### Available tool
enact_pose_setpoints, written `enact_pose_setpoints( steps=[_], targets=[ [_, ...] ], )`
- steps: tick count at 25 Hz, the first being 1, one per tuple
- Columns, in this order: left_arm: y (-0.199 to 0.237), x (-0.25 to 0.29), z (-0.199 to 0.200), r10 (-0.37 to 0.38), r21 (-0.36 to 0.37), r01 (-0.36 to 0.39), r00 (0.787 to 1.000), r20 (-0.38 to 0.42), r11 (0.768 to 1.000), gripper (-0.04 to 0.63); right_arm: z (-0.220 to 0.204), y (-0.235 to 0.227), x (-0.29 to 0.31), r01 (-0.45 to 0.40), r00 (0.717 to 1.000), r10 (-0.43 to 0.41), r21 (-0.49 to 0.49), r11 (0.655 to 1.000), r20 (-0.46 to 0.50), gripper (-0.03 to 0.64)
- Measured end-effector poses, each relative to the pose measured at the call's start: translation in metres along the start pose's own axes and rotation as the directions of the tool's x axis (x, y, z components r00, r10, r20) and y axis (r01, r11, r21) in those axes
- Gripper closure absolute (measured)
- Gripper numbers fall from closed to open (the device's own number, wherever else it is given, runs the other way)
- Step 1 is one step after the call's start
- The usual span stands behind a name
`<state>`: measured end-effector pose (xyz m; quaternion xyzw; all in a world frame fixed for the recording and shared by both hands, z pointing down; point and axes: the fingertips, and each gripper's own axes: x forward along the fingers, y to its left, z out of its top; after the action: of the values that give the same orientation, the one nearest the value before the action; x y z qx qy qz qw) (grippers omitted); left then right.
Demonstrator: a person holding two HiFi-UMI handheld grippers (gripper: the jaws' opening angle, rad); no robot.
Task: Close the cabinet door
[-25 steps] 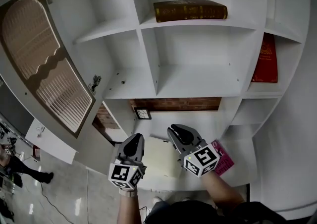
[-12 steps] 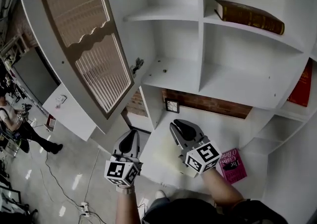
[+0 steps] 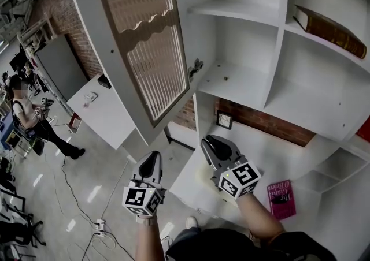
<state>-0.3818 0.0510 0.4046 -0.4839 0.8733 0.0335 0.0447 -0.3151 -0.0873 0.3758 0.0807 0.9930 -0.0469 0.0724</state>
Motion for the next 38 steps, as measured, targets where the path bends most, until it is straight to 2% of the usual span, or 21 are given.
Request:
enact_pose_setpoints(
  steps=[5, 12, 24, 28, 38],
  targets=[
    [0.025, -0.005, 0.002, 0.041, 0.004, -0.041, 0.999, 0.004, 0.999, 0.534, -0.011, 0.001, 0.007, 0.007, 1.0, -0.007, 0.01, 1.0, -0.018, 0.561],
    [0.041, 0.009, 0.008, 0.041, 0.021, -0.041, 0.999, 0.013, 0.999, 0.479, -0.021, -0.016, 0.001, 0.073, 0.997, -0.073, 0.008, 0.997, -0.04, 0.561],
    [0.042, 0.032, 0.015, 0.035, 0.038, -0.037, 0.998, 0.045, 0.999, 0.483, -0.012, -0.05, -0.024, 0.17, 0.985, -0.17, -0.009, 0.985, -0.032, 0.561],
    [0.039, 0.031, 0.015, 0.05, 0.012, -0.05, 0.997, 0.058, 0.999, 0.486, -0.008, -0.055, -0.031, 0.179, 0.983, -0.179, -0.015, 0.984, -0.028, 0.561],
    [0.01, 0.026, 0.015, 0.037, 0.01, -0.037, 0.998, 0.054, 0.999, 0.514, -0.003, -0.056, -0.048, 0.164, 0.986, -0.164, -0.014, 0.986, -0.021, 0.561]
  ],
)
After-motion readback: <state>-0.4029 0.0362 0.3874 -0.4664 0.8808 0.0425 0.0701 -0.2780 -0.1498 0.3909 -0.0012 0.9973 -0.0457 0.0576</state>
